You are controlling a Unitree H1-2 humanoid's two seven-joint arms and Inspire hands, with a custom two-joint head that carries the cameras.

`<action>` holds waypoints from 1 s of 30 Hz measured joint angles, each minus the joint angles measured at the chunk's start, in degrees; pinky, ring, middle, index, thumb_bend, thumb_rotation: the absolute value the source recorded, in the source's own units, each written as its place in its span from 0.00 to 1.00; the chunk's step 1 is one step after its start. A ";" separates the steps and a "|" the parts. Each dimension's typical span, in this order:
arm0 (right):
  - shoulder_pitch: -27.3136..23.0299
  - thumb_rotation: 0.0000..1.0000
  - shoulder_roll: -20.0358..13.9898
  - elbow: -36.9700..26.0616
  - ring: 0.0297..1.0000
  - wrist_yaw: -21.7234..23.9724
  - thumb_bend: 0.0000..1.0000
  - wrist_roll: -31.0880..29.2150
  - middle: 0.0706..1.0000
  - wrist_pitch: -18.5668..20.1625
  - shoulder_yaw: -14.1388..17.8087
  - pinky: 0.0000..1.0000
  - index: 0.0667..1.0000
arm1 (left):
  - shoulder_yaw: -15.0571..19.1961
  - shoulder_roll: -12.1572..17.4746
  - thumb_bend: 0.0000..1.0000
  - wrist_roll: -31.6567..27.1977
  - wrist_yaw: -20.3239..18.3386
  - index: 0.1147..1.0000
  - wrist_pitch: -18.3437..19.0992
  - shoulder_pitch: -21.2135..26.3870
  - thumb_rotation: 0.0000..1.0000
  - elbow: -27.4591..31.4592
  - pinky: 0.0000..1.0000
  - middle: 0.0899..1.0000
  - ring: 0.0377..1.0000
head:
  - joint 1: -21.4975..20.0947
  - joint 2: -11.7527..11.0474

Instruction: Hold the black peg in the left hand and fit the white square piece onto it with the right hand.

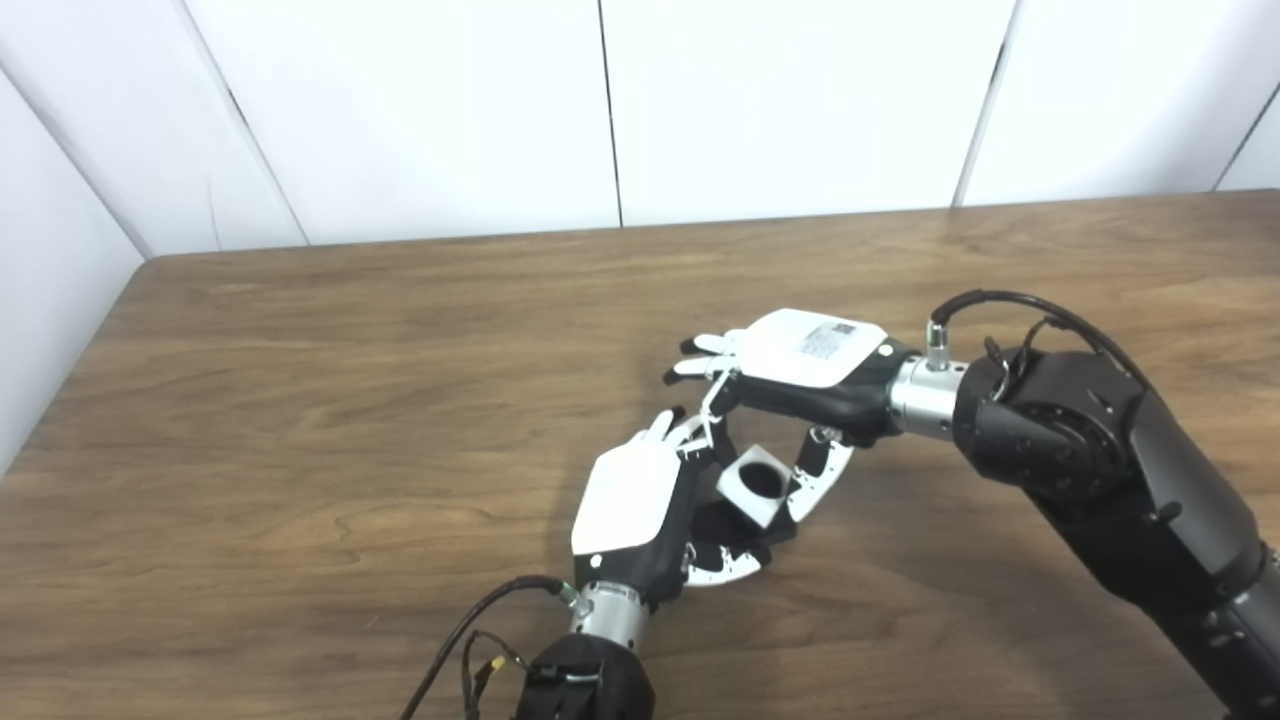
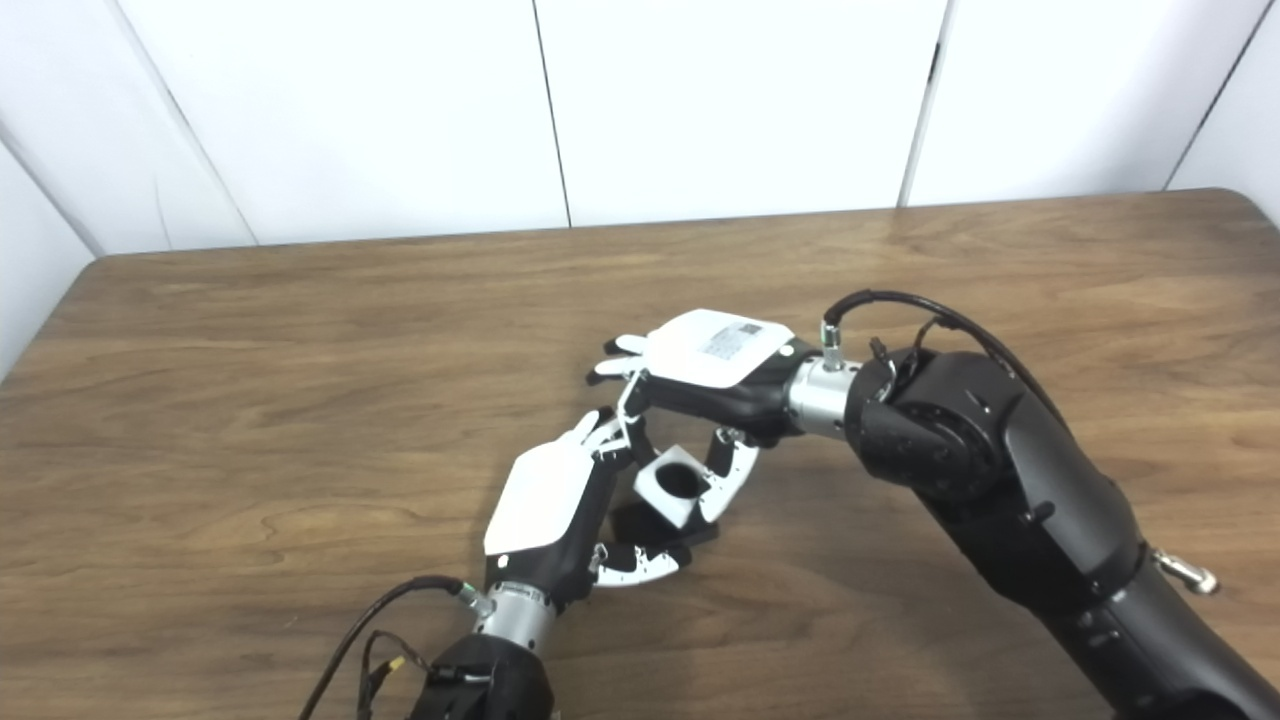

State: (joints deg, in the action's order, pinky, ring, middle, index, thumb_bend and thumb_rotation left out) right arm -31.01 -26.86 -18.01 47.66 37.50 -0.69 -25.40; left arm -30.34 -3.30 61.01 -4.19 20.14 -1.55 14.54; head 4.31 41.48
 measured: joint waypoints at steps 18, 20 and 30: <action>0.08 0.15 -0.29 0.41 1.00 0.70 0.52 0.14 0.93 0.00 0.00 0.98 0.46 | -0.04 -0.49 0.77 0.28 0.30 0.66 1.19 0.50 0.13 -0.43 0.91 0.88 0.95 | 0.26 0.09; 0.08 0.15 -0.29 0.41 1.00 0.70 0.52 0.14 0.93 0.00 0.00 0.97 0.46 | -0.04 -0.53 0.77 0.27 0.59 0.66 1.19 0.53 0.13 -0.56 0.91 0.88 0.95 | 0.26 0.18; 0.08 0.26 -0.29 0.31 1.00 1.80 0.88 -0.25 0.94 0.55 0.52 0.95 0.63 | -0.04 -0.58 0.80 0.27 0.88 0.67 1.63 0.56 0.16 -0.66 0.92 0.88 0.96 | 0.17 0.09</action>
State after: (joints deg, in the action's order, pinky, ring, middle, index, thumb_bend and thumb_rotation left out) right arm -30.93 -27.15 -17.70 49.45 37.25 -0.13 -24.89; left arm -30.38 -3.88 61.28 -3.31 21.78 -0.99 13.88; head 4.48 41.57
